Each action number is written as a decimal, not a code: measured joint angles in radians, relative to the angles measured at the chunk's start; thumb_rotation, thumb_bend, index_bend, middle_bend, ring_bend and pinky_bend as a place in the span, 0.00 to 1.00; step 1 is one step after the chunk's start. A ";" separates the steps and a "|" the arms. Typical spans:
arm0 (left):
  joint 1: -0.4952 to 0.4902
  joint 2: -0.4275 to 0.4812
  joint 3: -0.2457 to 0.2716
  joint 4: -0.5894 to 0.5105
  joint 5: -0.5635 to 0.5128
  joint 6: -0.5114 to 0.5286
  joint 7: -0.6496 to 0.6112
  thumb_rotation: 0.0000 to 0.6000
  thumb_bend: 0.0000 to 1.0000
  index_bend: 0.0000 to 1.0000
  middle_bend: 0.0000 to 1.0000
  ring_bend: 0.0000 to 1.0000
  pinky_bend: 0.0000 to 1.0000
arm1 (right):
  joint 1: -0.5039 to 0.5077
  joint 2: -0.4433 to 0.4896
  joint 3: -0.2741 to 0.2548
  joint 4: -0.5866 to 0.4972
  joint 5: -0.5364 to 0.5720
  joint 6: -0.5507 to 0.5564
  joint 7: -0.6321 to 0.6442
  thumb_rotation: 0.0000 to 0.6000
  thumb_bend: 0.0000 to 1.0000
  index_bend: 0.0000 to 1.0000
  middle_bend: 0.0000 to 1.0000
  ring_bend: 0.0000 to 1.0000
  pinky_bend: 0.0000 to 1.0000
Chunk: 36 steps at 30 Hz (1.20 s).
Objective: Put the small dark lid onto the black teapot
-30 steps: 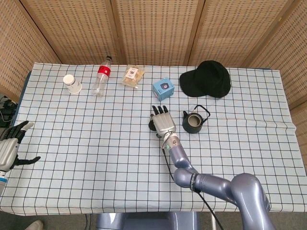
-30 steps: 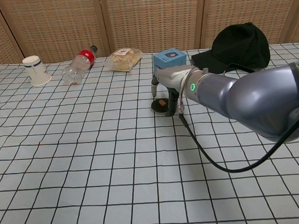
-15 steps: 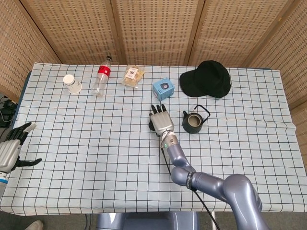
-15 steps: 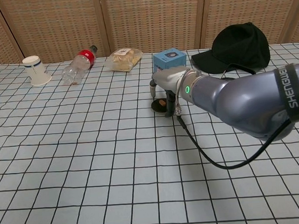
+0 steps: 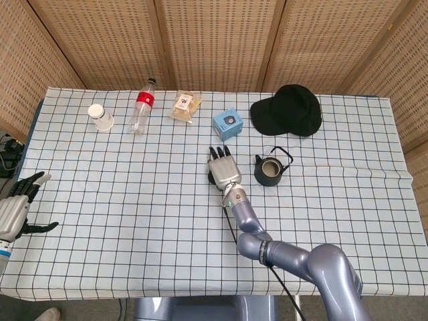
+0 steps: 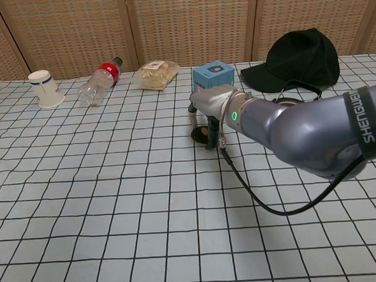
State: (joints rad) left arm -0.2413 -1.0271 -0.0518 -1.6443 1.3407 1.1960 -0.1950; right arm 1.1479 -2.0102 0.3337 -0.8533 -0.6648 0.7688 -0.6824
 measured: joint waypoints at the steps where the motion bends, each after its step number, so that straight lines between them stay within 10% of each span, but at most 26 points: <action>1: 0.000 0.000 0.000 0.000 -0.001 -0.001 0.000 1.00 0.11 0.00 0.00 0.00 0.00 | -0.002 0.001 0.000 -0.004 -0.004 0.004 0.002 1.00 0.40 0.47 0.10 0.00 0.00; 15: 0.006 0.003 -0.007 -0.002 -0.008 0.010 0.007 1.00 0.11 0.00 0.00 0.00 0.00 | -0.052 0.097 0.000 -0.205 -0.037 0.122 -0.018 1.00 0.41 0.49 0.11 0.00 0.00; 28: 0.022 0.011 -0.008 -0.035 0.011 0.053 0.040 1.00 0.11 0.00 0.00 0.00 0.00 | -0.208 0.372 -0.036 -0.594 -0.057 0.349 -0.082 1.00 0.41 0.49 0.11 0.00 0.00; 36: 0.030 0.016 -0.005 -0.061 0.028 0.073 0.061 1.00 0.11 0.00 0.00 0.00 0.00 | -0.271 0.413 -0.069 -0.606 -0.063 0.355 -0.020 1.00 0.41 0.48 0.11 0.00 0.00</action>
State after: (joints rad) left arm -0.2112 -1.0113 -0.0571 -1.7058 1.3688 1.2693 -0.1335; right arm 0.8771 -1.5976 0.2647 -1.4589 -0.7281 1.1236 -0.7024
